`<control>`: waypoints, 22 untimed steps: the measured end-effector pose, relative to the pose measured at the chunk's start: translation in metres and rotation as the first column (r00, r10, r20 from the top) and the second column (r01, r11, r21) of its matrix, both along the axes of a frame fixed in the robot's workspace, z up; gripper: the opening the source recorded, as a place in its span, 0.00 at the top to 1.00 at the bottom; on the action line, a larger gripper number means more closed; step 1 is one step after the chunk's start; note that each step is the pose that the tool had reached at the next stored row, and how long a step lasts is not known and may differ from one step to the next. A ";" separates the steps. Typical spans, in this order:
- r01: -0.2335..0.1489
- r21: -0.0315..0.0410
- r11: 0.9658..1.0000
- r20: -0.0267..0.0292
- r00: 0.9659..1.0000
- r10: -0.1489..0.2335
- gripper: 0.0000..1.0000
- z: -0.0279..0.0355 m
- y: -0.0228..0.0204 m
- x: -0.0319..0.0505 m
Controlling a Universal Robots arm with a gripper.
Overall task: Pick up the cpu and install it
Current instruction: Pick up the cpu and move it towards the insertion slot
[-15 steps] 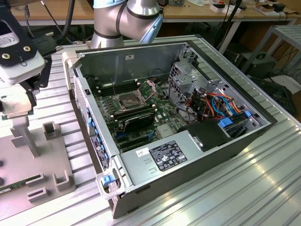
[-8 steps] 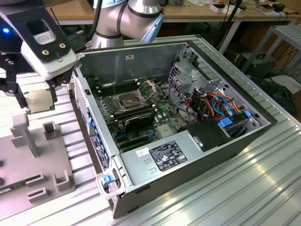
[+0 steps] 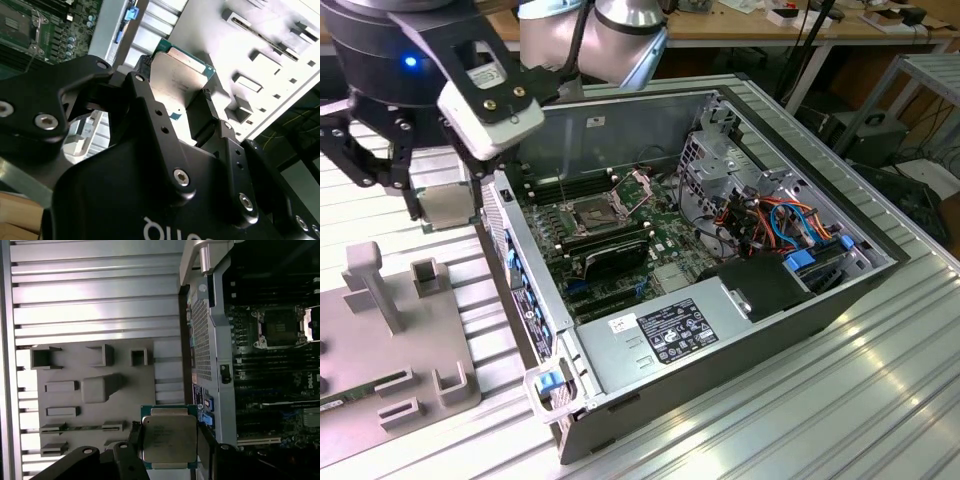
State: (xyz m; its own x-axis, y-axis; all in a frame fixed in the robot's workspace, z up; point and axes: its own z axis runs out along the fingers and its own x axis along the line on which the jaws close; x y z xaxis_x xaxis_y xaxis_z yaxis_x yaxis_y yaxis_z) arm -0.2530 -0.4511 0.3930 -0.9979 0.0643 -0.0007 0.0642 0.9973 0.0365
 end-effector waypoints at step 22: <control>0.000 0.000 1.000 0.000 1.000 0.000 0.46 -0.0001 0.0000 0.0472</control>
